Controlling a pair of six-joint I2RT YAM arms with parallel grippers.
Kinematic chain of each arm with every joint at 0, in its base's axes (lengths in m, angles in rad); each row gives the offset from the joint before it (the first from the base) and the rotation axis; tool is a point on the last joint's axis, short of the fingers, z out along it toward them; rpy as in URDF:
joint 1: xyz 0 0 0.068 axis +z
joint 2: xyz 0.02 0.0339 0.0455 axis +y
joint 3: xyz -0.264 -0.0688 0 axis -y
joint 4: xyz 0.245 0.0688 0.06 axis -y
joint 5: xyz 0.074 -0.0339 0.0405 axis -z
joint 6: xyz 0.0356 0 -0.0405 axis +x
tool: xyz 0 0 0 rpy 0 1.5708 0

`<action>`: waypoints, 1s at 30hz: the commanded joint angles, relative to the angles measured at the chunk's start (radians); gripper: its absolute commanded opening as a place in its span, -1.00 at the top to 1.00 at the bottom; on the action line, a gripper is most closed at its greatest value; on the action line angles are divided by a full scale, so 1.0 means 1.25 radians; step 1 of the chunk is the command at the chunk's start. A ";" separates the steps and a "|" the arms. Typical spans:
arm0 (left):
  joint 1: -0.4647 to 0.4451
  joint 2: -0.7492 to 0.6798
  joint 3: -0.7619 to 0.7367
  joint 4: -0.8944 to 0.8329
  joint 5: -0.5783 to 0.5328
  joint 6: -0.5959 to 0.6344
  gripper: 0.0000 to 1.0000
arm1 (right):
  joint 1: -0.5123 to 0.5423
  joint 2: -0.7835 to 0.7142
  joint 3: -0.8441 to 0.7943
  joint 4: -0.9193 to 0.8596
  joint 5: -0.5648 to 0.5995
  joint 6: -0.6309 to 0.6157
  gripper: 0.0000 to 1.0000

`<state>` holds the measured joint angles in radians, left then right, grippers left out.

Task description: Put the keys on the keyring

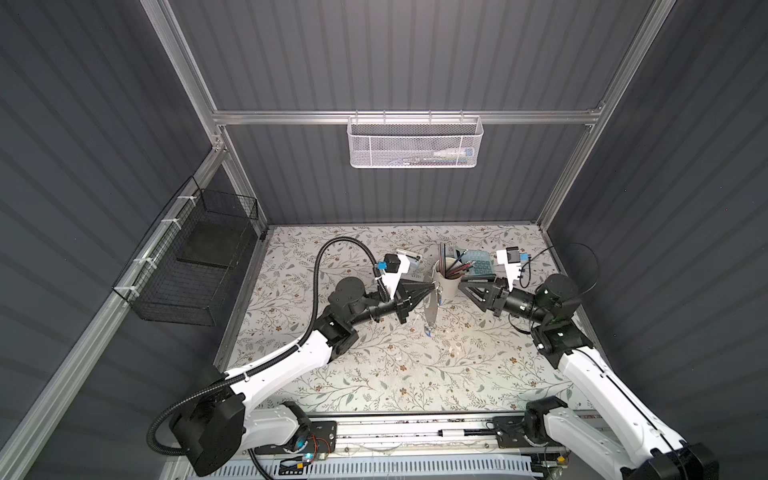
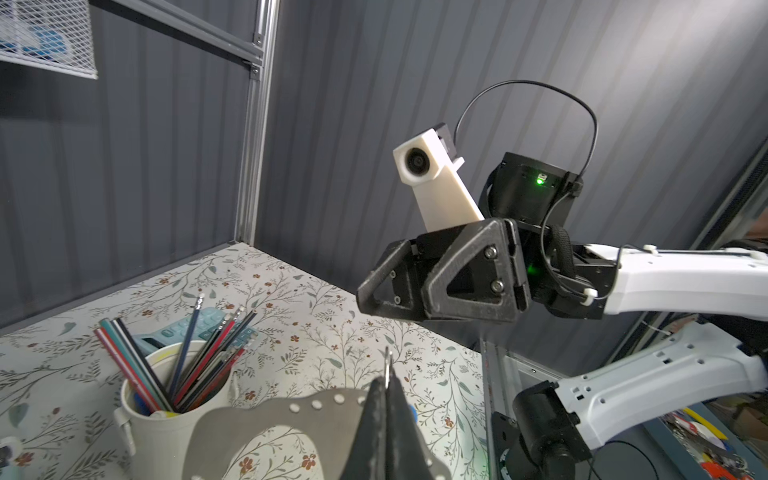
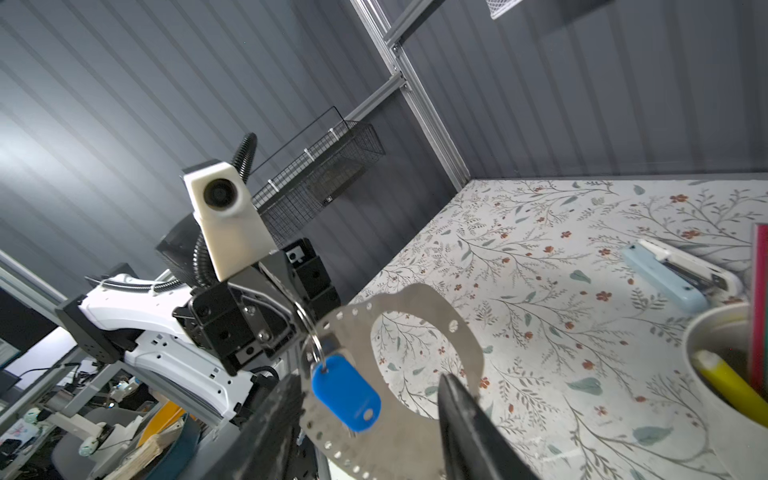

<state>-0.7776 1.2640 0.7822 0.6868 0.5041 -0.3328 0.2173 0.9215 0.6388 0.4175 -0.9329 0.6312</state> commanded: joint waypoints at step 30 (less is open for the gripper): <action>0.021 0.146 0.173 0.155 0.122 -0.129 1.00 | 0.045 0.062 0.021 0.233 -0.078 0.103 0.74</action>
<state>-0.7582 1.4368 0.9585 0.8188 0.6483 -0.4801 0.2714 1.0161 0.6807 0.6735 -1.0103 0.7517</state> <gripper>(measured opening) 0.049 0.131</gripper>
